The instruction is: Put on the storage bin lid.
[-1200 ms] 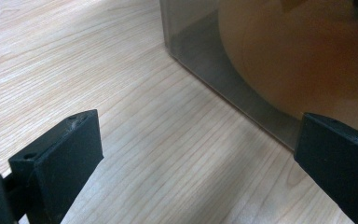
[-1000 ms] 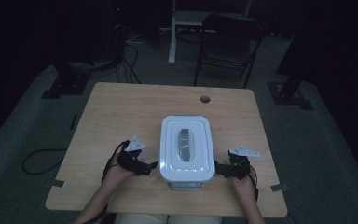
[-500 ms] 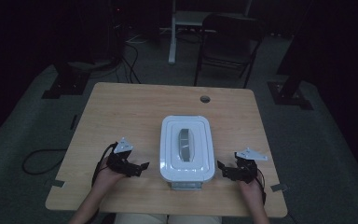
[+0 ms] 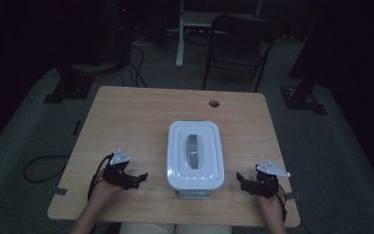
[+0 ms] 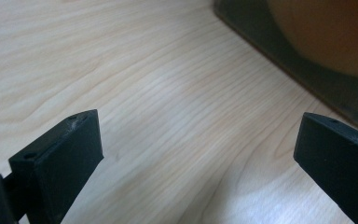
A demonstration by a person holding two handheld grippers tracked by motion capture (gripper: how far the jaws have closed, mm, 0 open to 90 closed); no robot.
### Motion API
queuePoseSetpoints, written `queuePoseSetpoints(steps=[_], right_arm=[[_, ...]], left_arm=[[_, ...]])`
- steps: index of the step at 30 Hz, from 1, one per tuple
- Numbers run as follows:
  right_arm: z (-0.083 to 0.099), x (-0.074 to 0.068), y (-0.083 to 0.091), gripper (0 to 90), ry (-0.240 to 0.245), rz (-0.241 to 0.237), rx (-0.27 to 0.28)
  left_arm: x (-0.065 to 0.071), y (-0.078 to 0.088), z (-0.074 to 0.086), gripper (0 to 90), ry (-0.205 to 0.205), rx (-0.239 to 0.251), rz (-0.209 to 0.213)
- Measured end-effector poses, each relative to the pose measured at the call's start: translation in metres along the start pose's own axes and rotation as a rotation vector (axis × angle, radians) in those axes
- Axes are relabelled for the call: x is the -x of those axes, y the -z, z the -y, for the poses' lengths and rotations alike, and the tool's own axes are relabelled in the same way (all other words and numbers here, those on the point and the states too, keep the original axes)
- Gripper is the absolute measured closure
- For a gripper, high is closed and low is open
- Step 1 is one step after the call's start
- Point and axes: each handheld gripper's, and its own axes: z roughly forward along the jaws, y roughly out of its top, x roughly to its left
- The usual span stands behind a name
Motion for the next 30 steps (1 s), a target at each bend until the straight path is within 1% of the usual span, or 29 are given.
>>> queuePoseSetpoints(steps=[1, 3, 6, 9, 12, 14, 17, 19, 21, 22, 26, 28, 30], right_arm=[[0.004, 0.003, 0.003, 12.6, -0.012, 0.020, 0.003], [0.007, 0.005, 0.004, 12.3, -0.031, 0.043, 0.007], [0.010, 0.009, 0.008, 12.3, -0.034, 0.058, 0.010], [0.014, 0.011, 0.013, 12.3, -0.044, 0.076, 0.014], [0.020, 0.014, 0.016, 12.3, -0.055, 0.123, -0.003], [0.023, 0.018, 0.017, 12.3, -0.073, 0.138, -0.010], [0.024, 0.022, 0.019, 12.3, -0.082, 0.180, -0.011], [0.024, 0.025, 0.019, 12.3, -0.094, 0.182, -0.012], [0.024, 0.025, 0.018, 12.4, -0.097, 0.201, -0.017], [0.024, 0.025, 0.018, 12.3, -0.098, 0.208, -0.023], [0.023, 0.028, 0.016, 12.3, -0.120, 0.213, -0.025], [0.021, 0.031, 0.014, 12.3, -0.128, 0.216, -0.043], [0.020, 0.032, 0.011, 12.4, -0.130, 0.238, -0.069]], left_arm=[[-0.001, 0.001, 0.002, 1.7, 0.005, 0.000, -0.003], [-0.003, 0.003, 0.005, 1.7, 0.009, 0.000, -0.010], [-0.005, 0.007, 0.010, 1.7, 0.025, 0.004, -0.027], [-0.006, 0.011, 0.013, 1.7, 0.054, 0.005, -0.036], [-0.007, 0.012, 0.016, 1.7, 0.057, 0.001, -0.056], [-0.009, 0.014, 0.018, 1.7, 0.062, 0.003, -0.077], [-0.013, 0.018, 0.022, 1.7, 0.080, 0.014, -0.107], [-0.016, 0.021, 0.025, 1.8, 0.088, 0.015, -0.122], [-0.019, 0.024, 0.028, 1.7, 0.095, 0.012, -0.148], [-0.021, 0.026, 0.030, 1.7, 0.100, 0.006, -0.152], [-0.028, 0.034, 0.033, 1.7, 0.141, 0.002, -0.187], [-0.031, 0.037, 0.034, 1.7, 0.150, -0.008, -0.228], [-0.036, 0.041, 0.037, 1.7, 0.157, -0.023, -0.265]])
